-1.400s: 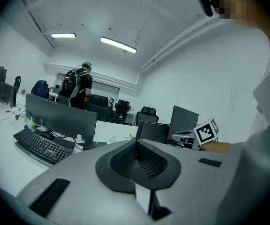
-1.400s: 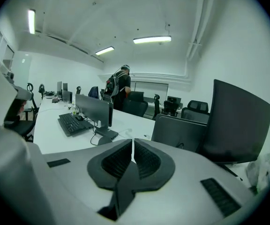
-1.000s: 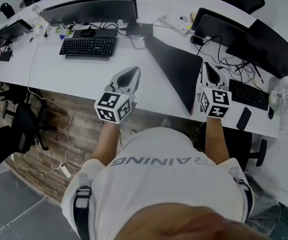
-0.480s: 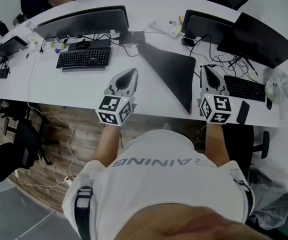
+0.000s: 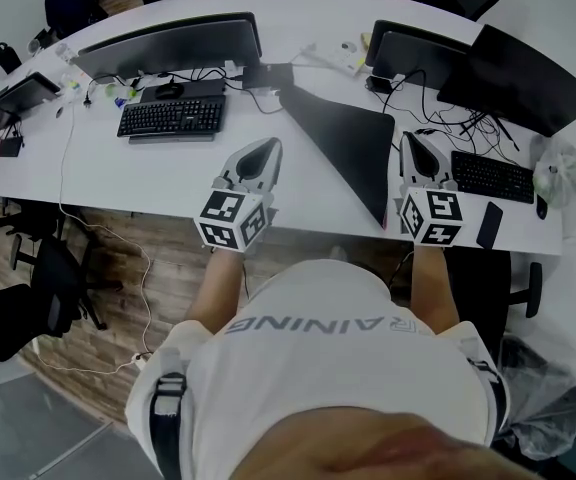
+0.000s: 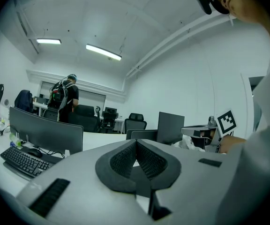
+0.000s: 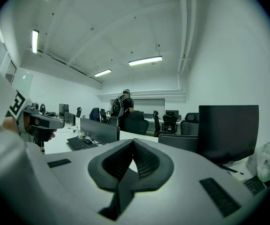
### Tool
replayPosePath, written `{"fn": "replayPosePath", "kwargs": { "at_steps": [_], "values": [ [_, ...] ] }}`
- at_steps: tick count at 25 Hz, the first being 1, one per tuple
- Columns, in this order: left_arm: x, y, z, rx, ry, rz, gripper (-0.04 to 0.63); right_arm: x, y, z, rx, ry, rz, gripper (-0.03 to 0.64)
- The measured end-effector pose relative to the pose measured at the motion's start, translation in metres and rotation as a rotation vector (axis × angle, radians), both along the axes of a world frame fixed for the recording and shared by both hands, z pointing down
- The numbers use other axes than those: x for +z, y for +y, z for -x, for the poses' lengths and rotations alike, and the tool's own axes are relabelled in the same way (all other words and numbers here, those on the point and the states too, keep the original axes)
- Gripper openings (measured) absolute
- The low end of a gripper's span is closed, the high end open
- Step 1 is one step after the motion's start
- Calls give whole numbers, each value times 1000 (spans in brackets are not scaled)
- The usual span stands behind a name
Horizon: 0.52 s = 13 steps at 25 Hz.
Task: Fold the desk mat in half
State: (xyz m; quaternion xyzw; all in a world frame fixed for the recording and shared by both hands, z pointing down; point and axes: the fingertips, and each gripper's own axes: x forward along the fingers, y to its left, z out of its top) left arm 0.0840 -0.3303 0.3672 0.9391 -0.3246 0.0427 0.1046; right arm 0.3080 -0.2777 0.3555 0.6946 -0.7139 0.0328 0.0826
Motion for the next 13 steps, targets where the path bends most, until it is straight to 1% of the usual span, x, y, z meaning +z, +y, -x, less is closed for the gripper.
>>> {"fn": "replayPosePath", "kwargs": {
  "at_steps": [13],
  "values": [
    [-1,5,2,1,11,10,28,5,2,5,-23,2,19,25]
  ]
}}
